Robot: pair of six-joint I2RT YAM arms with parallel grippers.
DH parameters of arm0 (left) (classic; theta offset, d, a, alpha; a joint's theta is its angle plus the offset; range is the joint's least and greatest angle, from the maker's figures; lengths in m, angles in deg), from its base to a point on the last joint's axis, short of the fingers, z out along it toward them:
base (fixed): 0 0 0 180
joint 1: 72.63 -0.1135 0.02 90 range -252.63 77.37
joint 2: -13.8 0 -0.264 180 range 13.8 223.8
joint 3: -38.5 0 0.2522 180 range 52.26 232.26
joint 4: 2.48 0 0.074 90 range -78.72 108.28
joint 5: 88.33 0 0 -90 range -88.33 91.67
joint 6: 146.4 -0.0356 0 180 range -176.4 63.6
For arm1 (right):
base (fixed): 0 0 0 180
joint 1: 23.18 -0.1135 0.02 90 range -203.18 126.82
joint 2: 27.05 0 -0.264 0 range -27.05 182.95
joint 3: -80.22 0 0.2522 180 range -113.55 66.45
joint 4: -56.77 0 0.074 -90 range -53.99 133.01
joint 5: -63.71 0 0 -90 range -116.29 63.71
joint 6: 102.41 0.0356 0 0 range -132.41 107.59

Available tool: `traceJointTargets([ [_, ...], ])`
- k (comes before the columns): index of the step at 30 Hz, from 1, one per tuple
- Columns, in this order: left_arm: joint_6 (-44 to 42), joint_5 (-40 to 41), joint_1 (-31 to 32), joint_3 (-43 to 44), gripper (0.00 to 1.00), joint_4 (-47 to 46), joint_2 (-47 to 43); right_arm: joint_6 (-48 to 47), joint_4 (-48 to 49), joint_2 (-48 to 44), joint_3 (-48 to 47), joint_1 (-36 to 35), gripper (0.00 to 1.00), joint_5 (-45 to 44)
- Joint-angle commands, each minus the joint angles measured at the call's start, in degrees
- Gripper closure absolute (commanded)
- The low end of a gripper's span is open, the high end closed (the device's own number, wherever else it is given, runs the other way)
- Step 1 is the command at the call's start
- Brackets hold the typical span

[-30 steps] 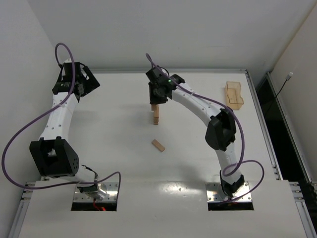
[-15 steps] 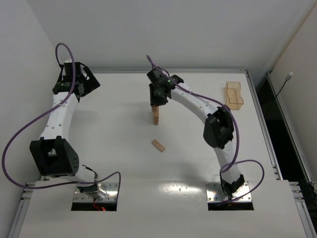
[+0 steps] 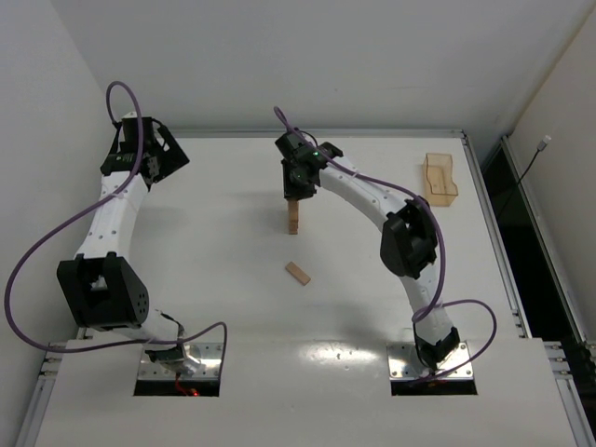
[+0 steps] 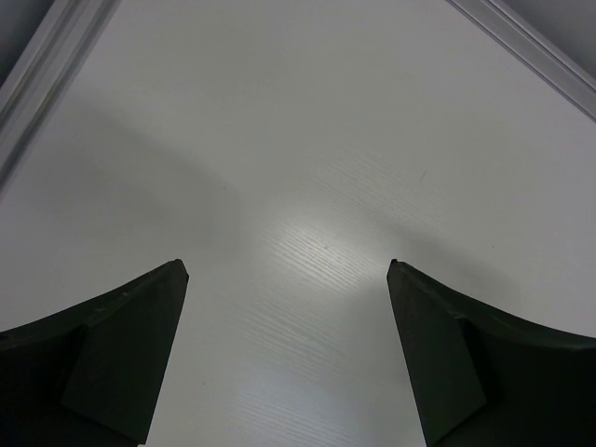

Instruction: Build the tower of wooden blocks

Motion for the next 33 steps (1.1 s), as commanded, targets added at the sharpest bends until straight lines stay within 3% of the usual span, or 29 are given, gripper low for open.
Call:
traceJointTargets([
  [1,-0.57,-0.83,0.64,0.45,0.13,-2.09,-0.17,-0.25,1.74,0.04,-0.41,0.34,1.00,-2.35],
  [26,-0.57,-1.36,0.64,0.97,0.13,-2.09,0.36,-1.30,2.26,2.15,1.79,0.34,1.00,-0.25],
  [33,-0.57,-1.36,0.64,0.97,0.13,-2.09,0.36,-1.83,2.79,2.15,2.32,0.34,0.75,0.90],
])
